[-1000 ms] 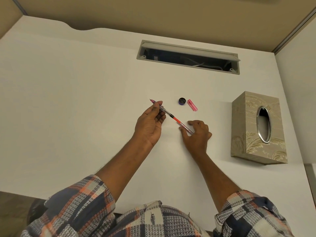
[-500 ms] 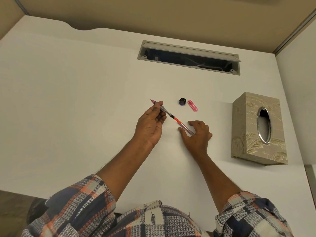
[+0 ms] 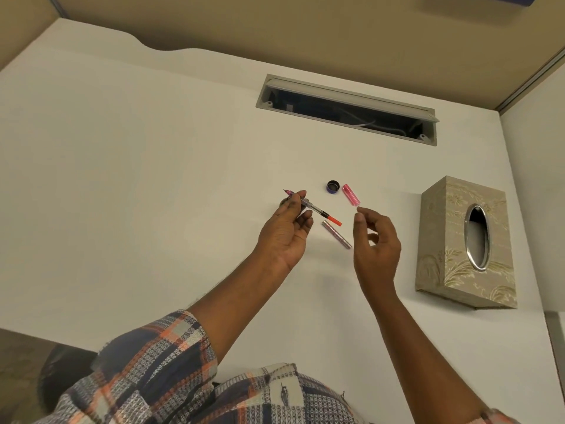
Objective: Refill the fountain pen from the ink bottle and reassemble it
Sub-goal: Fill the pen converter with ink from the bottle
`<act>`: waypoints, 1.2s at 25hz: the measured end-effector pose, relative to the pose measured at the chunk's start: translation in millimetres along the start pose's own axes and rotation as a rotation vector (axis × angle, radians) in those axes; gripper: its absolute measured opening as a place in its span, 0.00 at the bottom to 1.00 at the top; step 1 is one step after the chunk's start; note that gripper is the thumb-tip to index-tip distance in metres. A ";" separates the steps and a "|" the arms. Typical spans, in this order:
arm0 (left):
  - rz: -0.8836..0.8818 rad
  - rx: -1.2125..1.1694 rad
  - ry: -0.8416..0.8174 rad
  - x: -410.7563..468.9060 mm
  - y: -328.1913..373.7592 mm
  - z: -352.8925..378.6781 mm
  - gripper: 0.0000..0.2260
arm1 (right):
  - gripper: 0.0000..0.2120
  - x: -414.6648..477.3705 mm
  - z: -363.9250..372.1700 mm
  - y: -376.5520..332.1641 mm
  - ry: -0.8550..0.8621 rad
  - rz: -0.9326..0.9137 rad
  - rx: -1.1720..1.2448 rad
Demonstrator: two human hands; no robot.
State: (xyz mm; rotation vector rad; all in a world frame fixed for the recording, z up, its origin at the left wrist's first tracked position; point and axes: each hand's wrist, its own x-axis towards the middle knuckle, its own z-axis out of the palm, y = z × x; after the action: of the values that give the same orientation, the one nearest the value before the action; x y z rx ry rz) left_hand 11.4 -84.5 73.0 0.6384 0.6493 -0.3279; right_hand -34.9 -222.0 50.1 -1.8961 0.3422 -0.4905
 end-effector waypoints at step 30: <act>0.608 1.091 0.016 43.3 46.9 -65.8 0.18 | 0.04 17.0 36.2 -27.5 -0.195 0.216 -0.119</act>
State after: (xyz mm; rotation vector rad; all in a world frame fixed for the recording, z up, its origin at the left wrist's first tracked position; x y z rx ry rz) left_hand 36.2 -10.4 25.1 1.8308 0.2133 -0.0764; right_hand -2.2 -190.4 67.1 -1.9751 0.4488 -0.1419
